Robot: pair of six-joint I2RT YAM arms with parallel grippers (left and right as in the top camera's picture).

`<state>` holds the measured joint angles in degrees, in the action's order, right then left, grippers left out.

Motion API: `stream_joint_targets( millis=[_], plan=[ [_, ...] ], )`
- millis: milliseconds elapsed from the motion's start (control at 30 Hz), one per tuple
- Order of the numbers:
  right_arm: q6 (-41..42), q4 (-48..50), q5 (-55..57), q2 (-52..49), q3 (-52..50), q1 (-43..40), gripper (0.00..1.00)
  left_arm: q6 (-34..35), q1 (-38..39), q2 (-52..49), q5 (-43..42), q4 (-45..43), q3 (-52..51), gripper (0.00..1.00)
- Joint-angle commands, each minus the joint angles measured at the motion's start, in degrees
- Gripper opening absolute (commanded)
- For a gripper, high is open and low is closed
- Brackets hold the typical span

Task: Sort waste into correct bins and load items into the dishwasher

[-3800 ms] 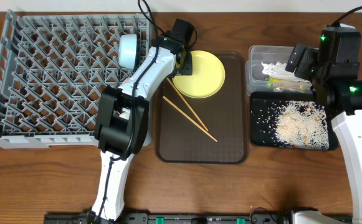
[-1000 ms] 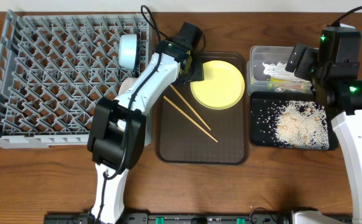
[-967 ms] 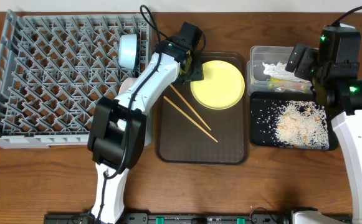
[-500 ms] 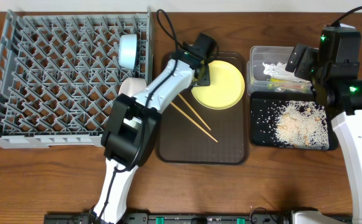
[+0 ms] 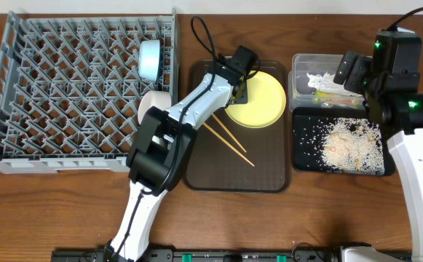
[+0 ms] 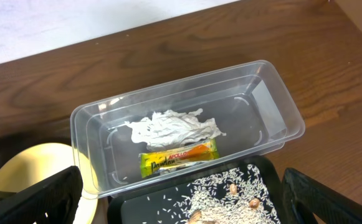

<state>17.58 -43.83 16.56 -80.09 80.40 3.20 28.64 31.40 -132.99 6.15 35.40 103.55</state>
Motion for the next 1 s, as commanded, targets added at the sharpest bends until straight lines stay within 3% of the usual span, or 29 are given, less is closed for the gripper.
stream_joint_targets(
  millis=[0,167,433,767,967],
  plan=[
    [0.63,0.04,1.01,0.26,0.07,-0.46,0.99,-0.48,-0.09,-0.42,1.03,-0.11,-0.33,0.63],
    [0.63,0.04,1.01,0.26,0.07,-0.48,0.99,-0.48,-0.09,-1.31,3.28,-0.15,-0.37,0.57],
    [0.63,0.04,1.01,0.26,0.07,-0.46,0.99,-0.48,-0.13,-3.23,3.58,-0.17,-0.37,0.08],
    [0.63,0.04,1.01,0.28,0.07,-0.46,0.99,-0.50,-0.13,-2.67,6.25,0.52,-0.31,0.07],
    [0.63,0.04,1.01,0.26,0.07,-0.46,0.99,-1.25,-0.13,-0.13,12.98,2.56,-0.31,0.07]
  ],
)
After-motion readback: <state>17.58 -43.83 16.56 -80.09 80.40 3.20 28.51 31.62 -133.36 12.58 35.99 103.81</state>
